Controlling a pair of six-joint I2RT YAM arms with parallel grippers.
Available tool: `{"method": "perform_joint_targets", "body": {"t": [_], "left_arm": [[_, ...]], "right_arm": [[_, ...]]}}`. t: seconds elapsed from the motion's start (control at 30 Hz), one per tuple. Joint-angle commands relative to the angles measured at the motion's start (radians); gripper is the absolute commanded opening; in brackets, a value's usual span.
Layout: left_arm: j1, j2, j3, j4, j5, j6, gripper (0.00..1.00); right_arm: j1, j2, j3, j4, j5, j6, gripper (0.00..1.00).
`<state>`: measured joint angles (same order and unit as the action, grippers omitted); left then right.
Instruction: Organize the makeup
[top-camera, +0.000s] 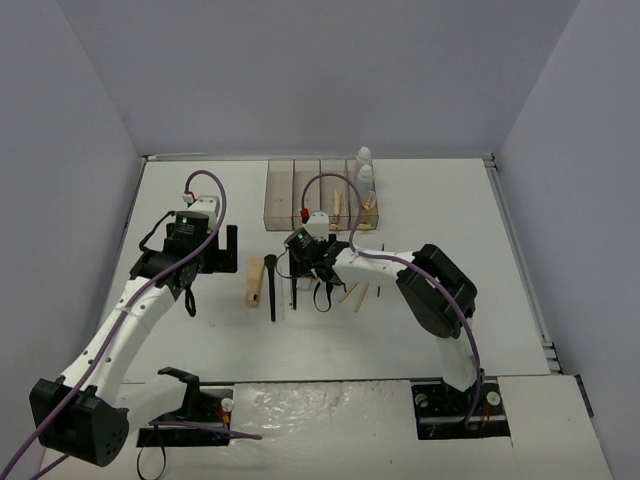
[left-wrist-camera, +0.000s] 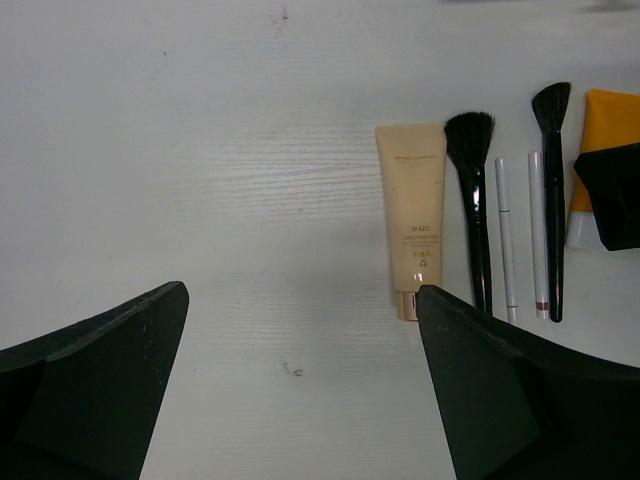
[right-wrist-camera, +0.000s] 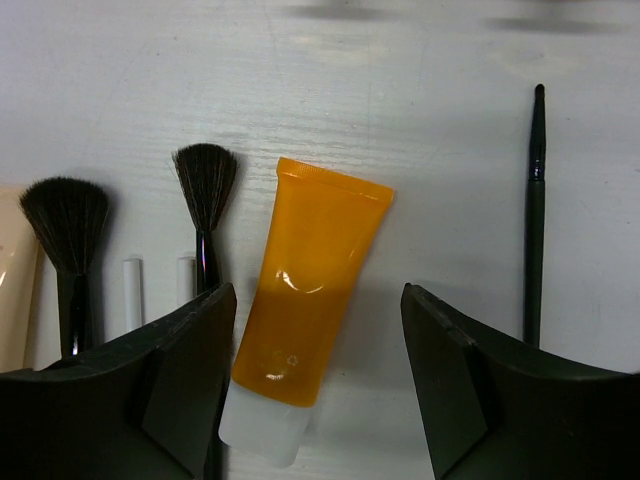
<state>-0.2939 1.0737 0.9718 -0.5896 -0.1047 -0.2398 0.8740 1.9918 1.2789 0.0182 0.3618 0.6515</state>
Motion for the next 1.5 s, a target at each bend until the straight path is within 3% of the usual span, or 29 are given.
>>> {"method": "perform_joint_targets", "body": {"t": [0.0, 0.2, 0.5, 0.73, 0.93, 1.13, 1.47], "left_arm": [[0.009, -0.004, 0.021, 0.025, -0.004, -0.010, 0.97], [0.009, -0.003, 0.022, 0.024, -0.004, -0.010, 0.97], [0.009, 0.002, 0.022, 0.022, -0.001, -0.009, 0.97], [0.009, 0.008, 0.022, 0.020, 0.004, -0.010, 0.97], [0.009, 0.016, 0.024, 0.017, 0.002, -0.012, 0.97], [0.009, 0.029, 0.024, 0.019, 0.012, -0.011, 0.97], [0.009, 0.046, 0.024, 0.019, 0.019, -0.013, 0.97]], "right_arm": [[0.010, 0.011, -0.004, 0.052, 0.044, 0.030, 0.63], [0.008, 0.017, -0.051, 0.053, 0.075, 0.029, 0.55], [0.006, -0.065, -0.085, 0.052, 0.049, -0.024, 0.23], [-0.013, -0.210, -0.034, 0.052, 0.021, -0.162, 0.23], [-0.121, -0.250, 0.095, 0.042, -0.061, -0.301, 0.25], [-0.247, -0.155, 0.269, 0.048, -0.106, -0.418, 0.25], [-0.338, 0.107, 0.553, 0.054, -0.137, -0.491, 0.30]]}}
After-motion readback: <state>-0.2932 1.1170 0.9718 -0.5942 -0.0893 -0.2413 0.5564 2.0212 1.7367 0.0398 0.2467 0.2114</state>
